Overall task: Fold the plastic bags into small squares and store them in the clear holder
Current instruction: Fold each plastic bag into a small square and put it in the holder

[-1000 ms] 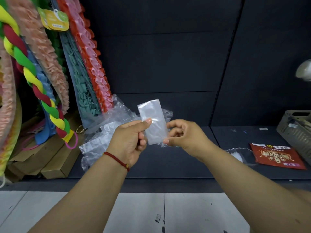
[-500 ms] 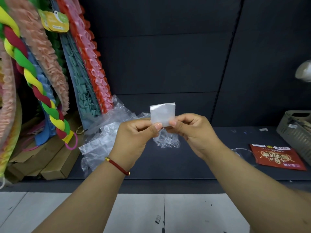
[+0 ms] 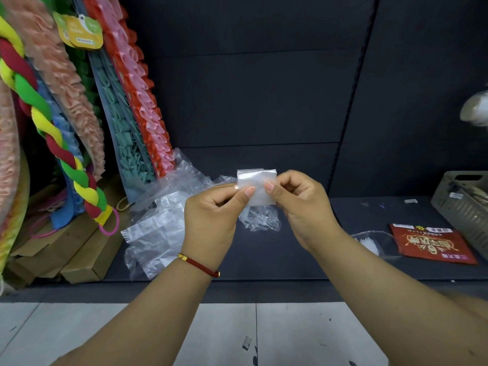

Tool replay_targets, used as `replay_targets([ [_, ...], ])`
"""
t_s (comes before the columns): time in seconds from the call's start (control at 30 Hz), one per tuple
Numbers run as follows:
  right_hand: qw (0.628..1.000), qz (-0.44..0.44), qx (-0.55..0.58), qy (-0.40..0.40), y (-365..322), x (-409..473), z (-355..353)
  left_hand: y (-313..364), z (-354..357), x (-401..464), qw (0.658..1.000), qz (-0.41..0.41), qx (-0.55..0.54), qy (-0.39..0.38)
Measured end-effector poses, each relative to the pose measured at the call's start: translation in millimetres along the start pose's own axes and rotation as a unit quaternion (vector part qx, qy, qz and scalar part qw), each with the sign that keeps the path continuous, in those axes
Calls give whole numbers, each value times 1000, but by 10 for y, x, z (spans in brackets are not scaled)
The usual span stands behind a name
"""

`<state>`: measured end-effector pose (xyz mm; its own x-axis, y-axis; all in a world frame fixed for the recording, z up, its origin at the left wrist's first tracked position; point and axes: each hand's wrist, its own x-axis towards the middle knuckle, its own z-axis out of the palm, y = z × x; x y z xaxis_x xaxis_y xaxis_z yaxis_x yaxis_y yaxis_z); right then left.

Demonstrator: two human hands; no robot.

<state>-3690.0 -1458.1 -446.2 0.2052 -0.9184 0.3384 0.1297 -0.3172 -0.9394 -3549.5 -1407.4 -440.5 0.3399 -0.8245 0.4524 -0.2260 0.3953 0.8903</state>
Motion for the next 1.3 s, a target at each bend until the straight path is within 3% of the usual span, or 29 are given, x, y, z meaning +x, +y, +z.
replay_targets([
  [0.1,998,59,34,6,-48,3,41,1,55,-32,1000,-3,13,-8],
  [0.17,996,87,-18,6,-108,-21,71,-8,105,-60,1000,-8,18,-22],
  [0.33,994,30,-96,37,-148,-88,29,30,209,-116,998,-40,11,-43],
  [0.5,989,-7,-138,61,-234,-192,-80,117,424,-122,984,-156,-78,-26],
  [0.7,976,-23,-198,83,-282,-320,-232,209,756,-207,997,-58,59,10],
  [0.87,975,-15,-188,117,-358,-317,-441,314,1007,-182,999,-5,49,-4],
  [1.13,968,-17,-144,205,-379,-292,-720,320,1411,-80,999,13,-7,-46],
  [1.2,974,28,-131,183,-385,-247,-900,246,1470,4,995,31,10,-92],
  [1.3,982,83,-146,86,-447,-169,-1269,79,1544,147,983,63,39,-169],
])
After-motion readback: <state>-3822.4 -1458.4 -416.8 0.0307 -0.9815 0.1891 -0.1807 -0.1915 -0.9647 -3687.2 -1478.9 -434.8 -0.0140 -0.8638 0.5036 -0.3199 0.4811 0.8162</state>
